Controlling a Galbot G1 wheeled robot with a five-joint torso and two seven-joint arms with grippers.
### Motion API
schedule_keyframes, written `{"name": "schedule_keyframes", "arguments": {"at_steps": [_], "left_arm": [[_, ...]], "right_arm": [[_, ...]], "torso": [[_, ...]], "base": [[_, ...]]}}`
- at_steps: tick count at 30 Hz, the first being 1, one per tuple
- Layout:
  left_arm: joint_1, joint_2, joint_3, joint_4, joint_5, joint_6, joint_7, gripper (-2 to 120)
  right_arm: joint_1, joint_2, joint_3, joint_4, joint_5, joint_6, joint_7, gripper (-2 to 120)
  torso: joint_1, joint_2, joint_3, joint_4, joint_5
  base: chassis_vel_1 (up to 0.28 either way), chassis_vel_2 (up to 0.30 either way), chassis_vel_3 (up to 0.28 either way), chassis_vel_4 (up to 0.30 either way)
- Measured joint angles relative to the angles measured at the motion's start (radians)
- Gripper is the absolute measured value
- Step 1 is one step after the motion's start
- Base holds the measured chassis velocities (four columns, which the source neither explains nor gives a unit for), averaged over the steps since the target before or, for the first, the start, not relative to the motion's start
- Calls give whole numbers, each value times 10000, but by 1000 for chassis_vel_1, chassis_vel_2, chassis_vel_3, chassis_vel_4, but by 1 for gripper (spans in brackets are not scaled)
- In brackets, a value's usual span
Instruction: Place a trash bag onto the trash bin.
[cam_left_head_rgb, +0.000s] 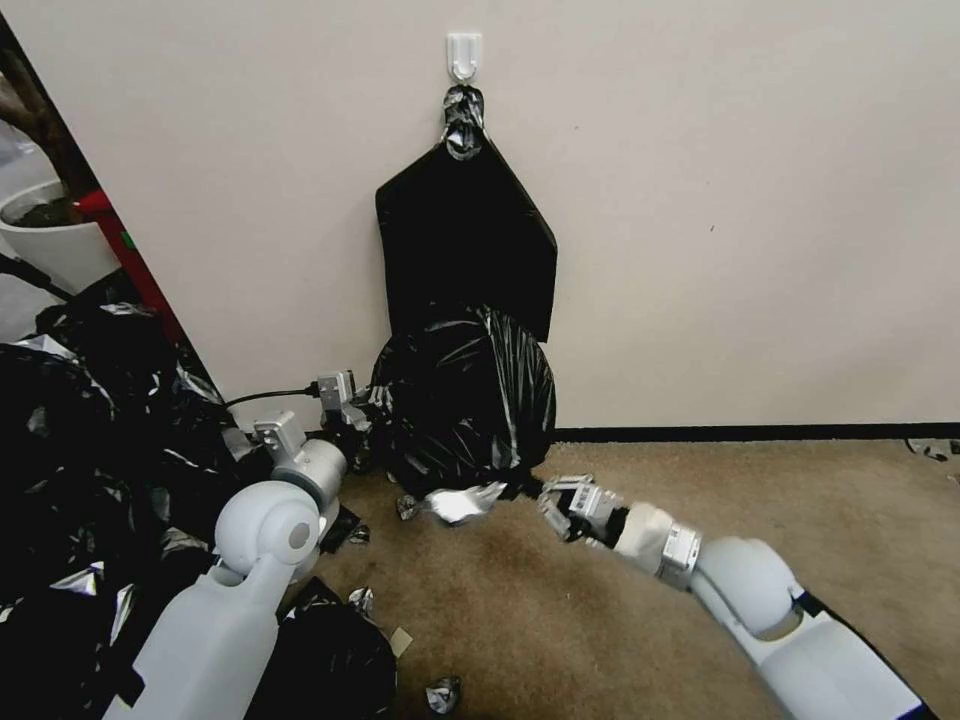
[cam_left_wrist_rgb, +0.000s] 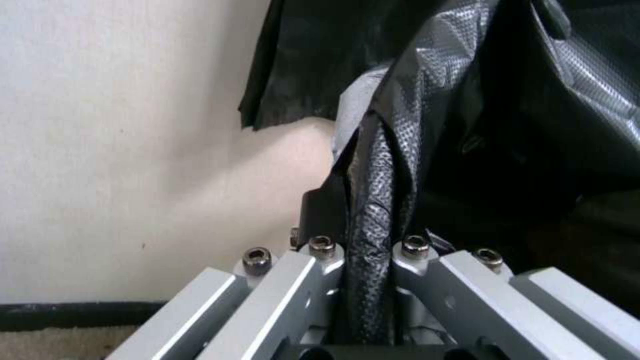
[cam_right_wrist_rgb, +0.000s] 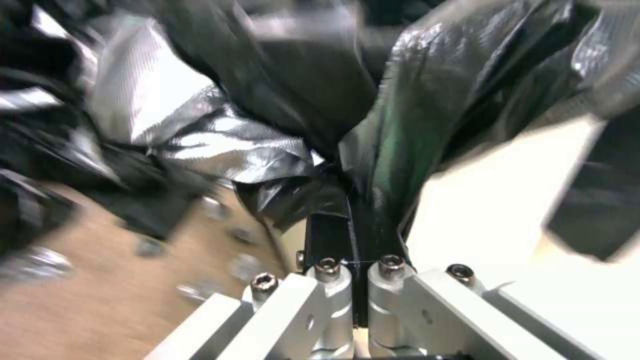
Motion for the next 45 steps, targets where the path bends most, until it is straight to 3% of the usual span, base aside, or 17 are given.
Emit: {"name": "schedule_keyframes", "arguments": {"at_steps": [11, 25, 30, 31, 32, 33, 34, 35, 41, 45], "left_arm": [[281, -109, 133, 131, 677, 200, 47, 3], [708, -89, 4, -355, 434, 350, 21, 3], [797, -40, 71, -336, 986, 123, -13, 3], [831, -58, 123, -319, 1192, 49, -86, 3], [831, -58, 123, -319, 1192, 49, -86, 3], [855, -99, 194, -308, 1402, -11, -216, 3], [857, -105, 204, -305, 1428, -17, -235, 3], [869, -159, 297, -300, 1563, -41, -382, 3], [838, -414, 617, -284, 1711, 140, -1053, 3], [800, -592, 790, -327, 1644, 494, -1731, 3]], "right_arm": [[-34, 182, 792, -346, 385, 622, 1010, 0], [165, 629, 108, -1823, 1934, 114, 1979, 0], [-123, 687, 303, -876, 1428, -352, 3832, 0], [-275, 737, 429, -359, 929, -845, 5117, 4], [-275, 737, 429, -359, 929, -845, 5117, 4], [-469, 787, 450, 254, 493, -1598, 6502, 9], [-500, 792, 445, 344, 474, -1681, 6654, 9], [-759, 801, 303, 1115, 462, -2189, 7608, 17], [-1725, 880, -843, 3286, -187, -2682, 8120, 36], [-2095, 1103, -1603, 3514, -3037, -3103, 7839, 55]], "torso": [[0, 0, 0, 0, -1], [0, 0, 0, 2, 1], [0, 0, 0, 2, -1], [0, 0, 0, 1, -3], [0, 0, 0, 1, -3], [0, 0, 1, 0, -3], [1, 0, 0, -1, -2], [0, 0, 0, -1, -2], [0, 2, 0, 0, -4], [0, 2, -1, 0, -1]], "base": [[0, 0, 0, 0], [0, 0, 0, 0], [0, 0, 0, 0], [0, 0, 0, 0], [0, 0, 0, 0], [0, 0, 0, 0], [0, 0, 0, 0], [0, 0, 0, 0], [0, 0, 0, 0], [0, 0, 0, 0]]}}
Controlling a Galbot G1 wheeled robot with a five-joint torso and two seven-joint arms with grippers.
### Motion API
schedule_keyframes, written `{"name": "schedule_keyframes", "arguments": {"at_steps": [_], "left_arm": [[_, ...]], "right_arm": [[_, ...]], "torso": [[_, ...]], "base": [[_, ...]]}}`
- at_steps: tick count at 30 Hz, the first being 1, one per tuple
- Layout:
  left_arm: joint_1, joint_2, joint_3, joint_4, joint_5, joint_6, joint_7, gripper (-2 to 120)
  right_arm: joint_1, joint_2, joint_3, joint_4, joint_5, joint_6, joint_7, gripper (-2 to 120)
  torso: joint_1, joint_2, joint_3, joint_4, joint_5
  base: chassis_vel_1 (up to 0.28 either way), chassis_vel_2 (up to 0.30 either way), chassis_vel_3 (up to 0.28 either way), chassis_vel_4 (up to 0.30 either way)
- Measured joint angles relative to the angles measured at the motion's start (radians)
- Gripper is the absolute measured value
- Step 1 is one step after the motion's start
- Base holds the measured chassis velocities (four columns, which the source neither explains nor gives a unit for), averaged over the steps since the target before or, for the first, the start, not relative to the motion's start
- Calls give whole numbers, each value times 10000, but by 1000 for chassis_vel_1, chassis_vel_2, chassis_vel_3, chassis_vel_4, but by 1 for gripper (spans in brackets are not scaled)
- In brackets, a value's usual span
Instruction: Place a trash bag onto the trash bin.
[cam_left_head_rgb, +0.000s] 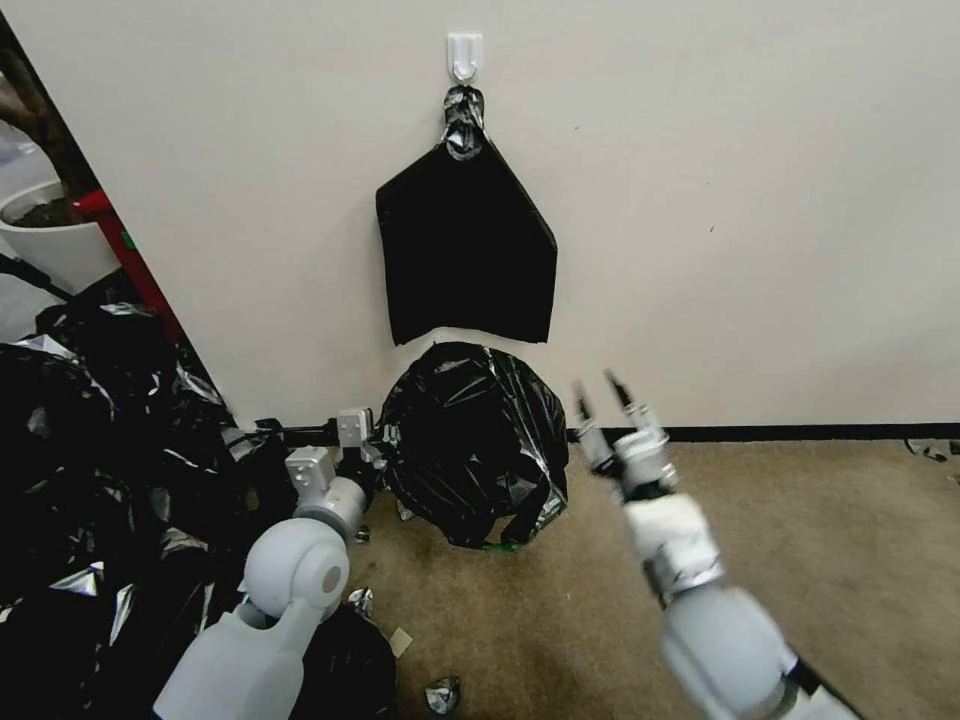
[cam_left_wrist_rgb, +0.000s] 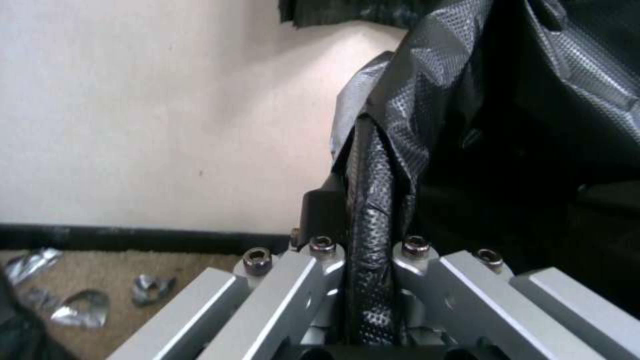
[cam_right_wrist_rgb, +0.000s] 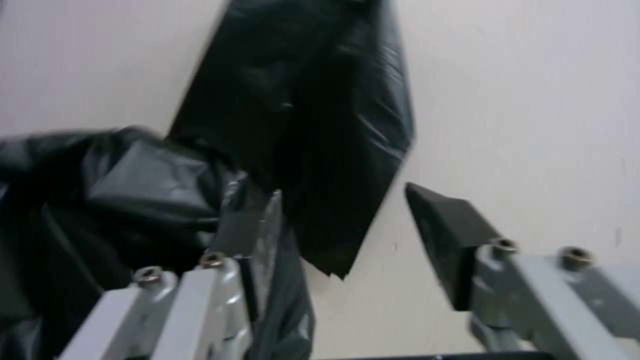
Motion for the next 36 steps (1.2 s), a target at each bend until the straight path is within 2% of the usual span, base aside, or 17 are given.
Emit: {"name": "schedule_keyframes", "arguments": {"at_steps": [2, 4, 5, 8, 9, 12, 14, 18, 19, 22, 24, 26, 28, 32, 33, 36], "left_arm": [[4, -9, 7, -17, -19, 21, -40, 3], [44, -33, 8, -95, -49, 50, -108, 3], [44, -33, 8, -95, -49, 50, -108, 3], [107, -104, 38, -238, -54, 38, -112, 3], [107, -104, 38, -238, -54, 38, -112, 3], [148, -220, 129, -390, -11, -23, -145, 3], [170, -260, 165, -426, 7, -32, -154, 3], [234, -372, 235, -456, 30, -40, -159, 3], [234, -372, 235, -456, 30, -40, -159, 3], [275, -407, 245, -518, 19, -41, -158, 3], [282, -408, 247, -536, 14, -41, -156, 3], [302, -409, 249, -603, -17, -41, -142, 3], [307, -409, 249, -621, -27, -41, -135, 3], [335, -404, 246, -681, -47, -37, -115, 3], [335, -404, 246, -681, -47, -37, -115, 3], [366, -393, 238, -691, -49, -30, -111, 3]], "right_arm": [[10, 22, -51, -68, -336, -32, -39, 57], [140, 65, -331, -194, -1181, -490, -158, 69], [140, 65, -331, -194, -1181, -490, -158, 69], [431, 50, -879, -188, -1301, -1349, -232, 84], [431, 50, -879, -188, -1301, -1349, -232, 84], [728, 107, -1268, -399, -1371, -2159, -253, 96], [814, 148, -1365, -523, -1485, -2330, -253, 97], [1042, 327, -1590, -956, -2139, -2737, -20, 82], [1042, 327, -1590, -956, -2139, -2737, -20, 82], [1108, 444, -1566, -1196, -2878, -2948, 304, 67], [1108, 456, -1559, -1204, -2968, -3027, 374, 64], [1098, 497, -1536, -1216, -3291, -3252, 600, 53], [1095, 510, -1520, -1216, -3405, -3278, 652, 50], [1052, 584, -1414, -1159, -3870, -3285, 936, 30], [1052, 584, -1414, -1159, -3870, -3285, 936, 30], [986, 600, -1401, -1088, -3884, -3048, 1044, 17]], "torso": [[0, 0, 0, 0, 0], [0, 0, 0, 0, 0], [0, 0, 0, 0, 0], [0, 0, 0, 1, 1], [0, 0, 0, 1, 1], [0, 0, 0, 0, 1], [0, 0, 0, 1, 1], [0, 0, 1, 1, 1], [0, 0, 1, 1, 1], [0, 0, 1, 0, 1], [0, 0, 1, 0, 0], [0, 0, 1, 0, 0], [0, 0, 1, 0, 0], [0, 0, 1, 0, 1], [0, 0, 1, 0, 1], [0, 0, 1, 0, 0]], "base": [[0, 0, 0, 0], [0, 0, 0, 0], [0, 0, 0, 0], [0, 0, 0, 0], [0, 0, 0, 0], [0, 0, 0, 0], [0, 0, 0, 0], [0, 0, 0, 0], [0, 0, 0, 0], [0, 0, 0, 0], [0, 0, 0, 0], [0, 0, 0, 0], [0, 0, 0, 0], [0, 0, 0, 0], [0, 0, 0, 0], [0, 0, 0, 0]]}}
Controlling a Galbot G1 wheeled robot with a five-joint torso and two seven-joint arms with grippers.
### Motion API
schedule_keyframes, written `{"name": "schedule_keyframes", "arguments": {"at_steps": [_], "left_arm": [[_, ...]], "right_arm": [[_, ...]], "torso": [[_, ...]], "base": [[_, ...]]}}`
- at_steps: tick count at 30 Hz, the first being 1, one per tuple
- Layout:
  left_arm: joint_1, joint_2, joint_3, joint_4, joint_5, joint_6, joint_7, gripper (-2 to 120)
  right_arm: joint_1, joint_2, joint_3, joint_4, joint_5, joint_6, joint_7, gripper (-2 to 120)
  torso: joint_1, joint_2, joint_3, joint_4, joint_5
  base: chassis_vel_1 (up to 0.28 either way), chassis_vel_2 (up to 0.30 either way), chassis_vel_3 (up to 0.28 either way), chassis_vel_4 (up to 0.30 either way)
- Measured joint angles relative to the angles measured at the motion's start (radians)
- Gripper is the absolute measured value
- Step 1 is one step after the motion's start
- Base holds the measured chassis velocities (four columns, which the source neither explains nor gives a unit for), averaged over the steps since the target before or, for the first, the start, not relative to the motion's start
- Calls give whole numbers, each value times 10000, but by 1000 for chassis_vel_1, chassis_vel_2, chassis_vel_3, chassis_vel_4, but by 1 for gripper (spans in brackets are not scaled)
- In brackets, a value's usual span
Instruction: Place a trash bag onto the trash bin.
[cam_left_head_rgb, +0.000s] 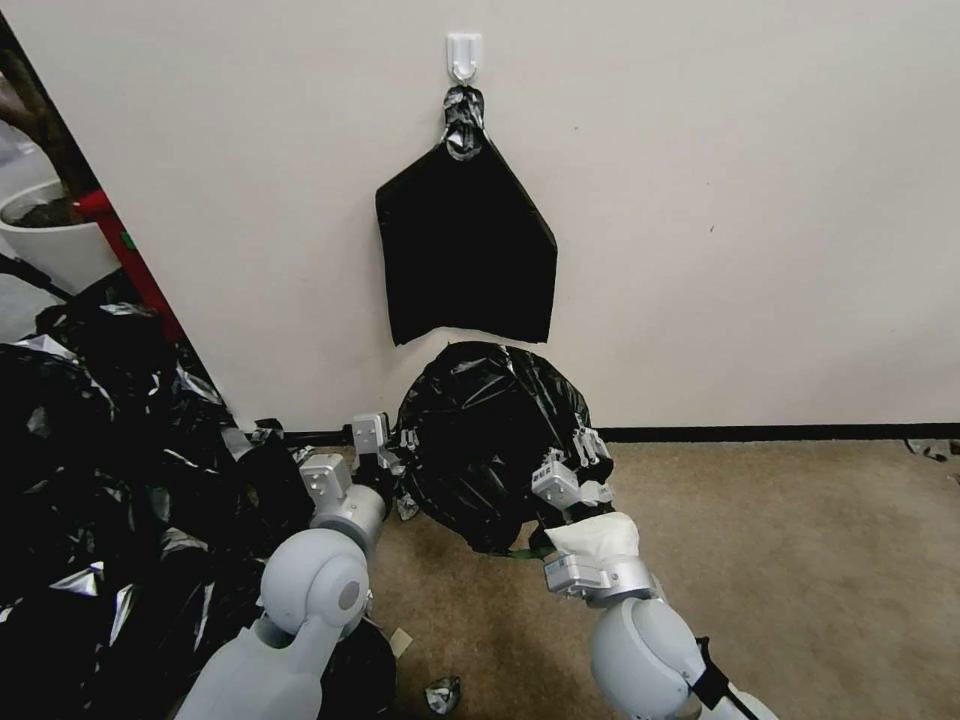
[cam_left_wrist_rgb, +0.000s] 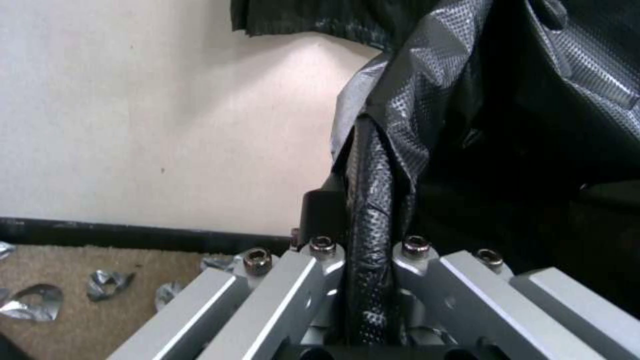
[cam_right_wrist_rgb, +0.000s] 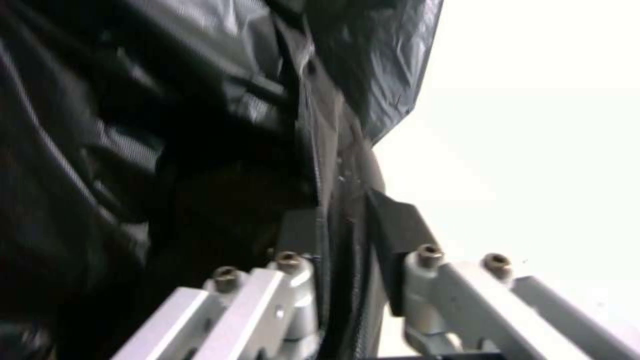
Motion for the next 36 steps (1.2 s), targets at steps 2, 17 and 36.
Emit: {"name": "schedule_keyframes", "arguments": {"at_steps": [2, 17, 36], "left_arm": [[8, 5, -2, 0, 0, 4, 0, 3], [242, 320, -24, -99, 410, 72, 704, 3], [83, 460, -511, -359, -622, -358, 1104, 3]], "right_arm": [[-21, 9, 5, 16, 5, 103, 29, 12], [258, -407, 848, 508, 2560, 322, 81, 0], [60, -1204, 1624, -1110, 4192, 2224, -1080, 0]], "torso": [[0, 0, 0, 0, 0], [0, 0, 0, 0, -1], [0, -1, 0, -1, 0]], "base": [[0, 0, 0, 0], [0, 0, 0, 0], [0, 0, 0, 0]]}}
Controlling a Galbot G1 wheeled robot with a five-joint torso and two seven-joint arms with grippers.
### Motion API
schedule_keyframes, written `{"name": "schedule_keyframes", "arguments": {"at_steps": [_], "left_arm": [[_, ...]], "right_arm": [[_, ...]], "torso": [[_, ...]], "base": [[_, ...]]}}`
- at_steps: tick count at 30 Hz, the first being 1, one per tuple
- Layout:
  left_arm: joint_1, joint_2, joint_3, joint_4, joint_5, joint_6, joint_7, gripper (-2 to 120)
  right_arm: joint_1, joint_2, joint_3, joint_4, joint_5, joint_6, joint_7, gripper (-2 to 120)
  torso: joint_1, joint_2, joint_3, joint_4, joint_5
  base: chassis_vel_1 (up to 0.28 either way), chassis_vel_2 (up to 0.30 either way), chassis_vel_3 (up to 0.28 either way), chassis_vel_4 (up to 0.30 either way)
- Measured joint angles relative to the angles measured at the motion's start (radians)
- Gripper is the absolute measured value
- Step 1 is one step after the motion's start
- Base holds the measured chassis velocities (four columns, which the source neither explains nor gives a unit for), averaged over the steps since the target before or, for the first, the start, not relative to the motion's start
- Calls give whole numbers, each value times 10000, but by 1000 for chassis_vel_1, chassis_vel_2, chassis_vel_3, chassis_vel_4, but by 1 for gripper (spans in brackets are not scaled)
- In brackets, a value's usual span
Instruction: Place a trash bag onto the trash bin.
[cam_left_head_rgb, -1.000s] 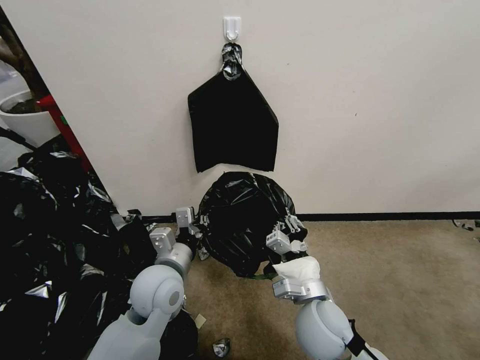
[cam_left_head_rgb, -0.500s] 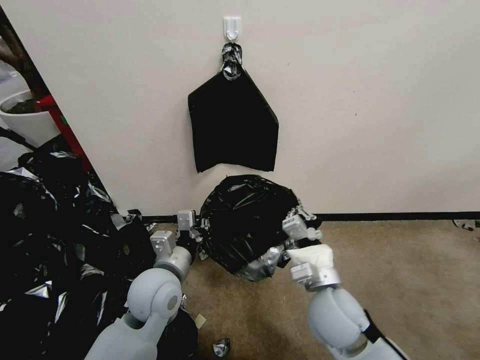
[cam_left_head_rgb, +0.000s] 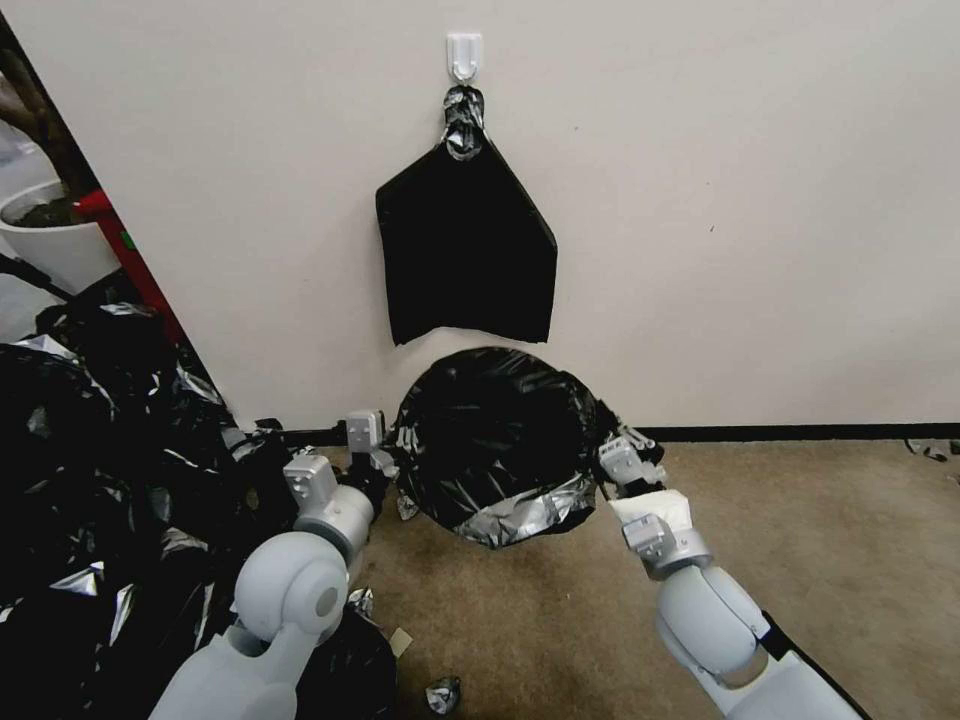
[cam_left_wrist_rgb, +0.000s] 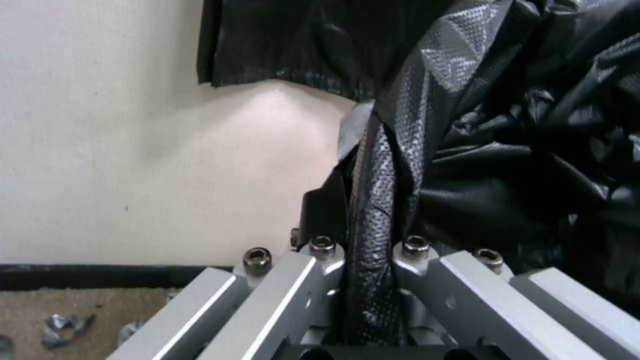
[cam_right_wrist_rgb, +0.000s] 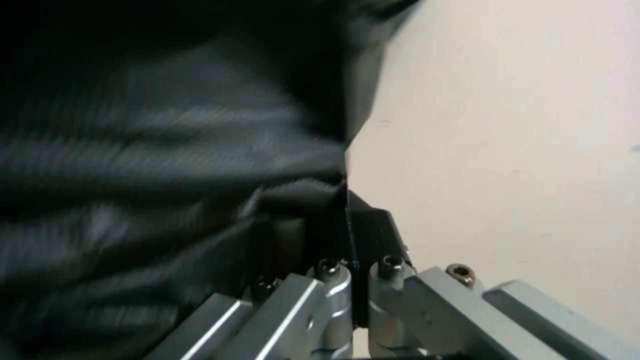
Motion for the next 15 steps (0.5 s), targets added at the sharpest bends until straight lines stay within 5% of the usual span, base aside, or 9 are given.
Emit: {"name": "schedule_keyframes", "arguments": {"at_steps": [8, 15], "left_arm": [[-239, -38, -139, 71, -632, 312, -67, 3], [-446, 0, -247, 157, -1069, 883, -534, 3]], "right_arm": [[279, 360, -261, -1134, -319, 1282, -268, 0], [1461, 940, 106, -3627, -2106, 3918, 273, 0]], "torso": [[0, 0, 0, 0, -1], [0, -2, 1, 1, 0]], "base": [[0, 0, 0, 0], [0, 0, 0, 0]]}}
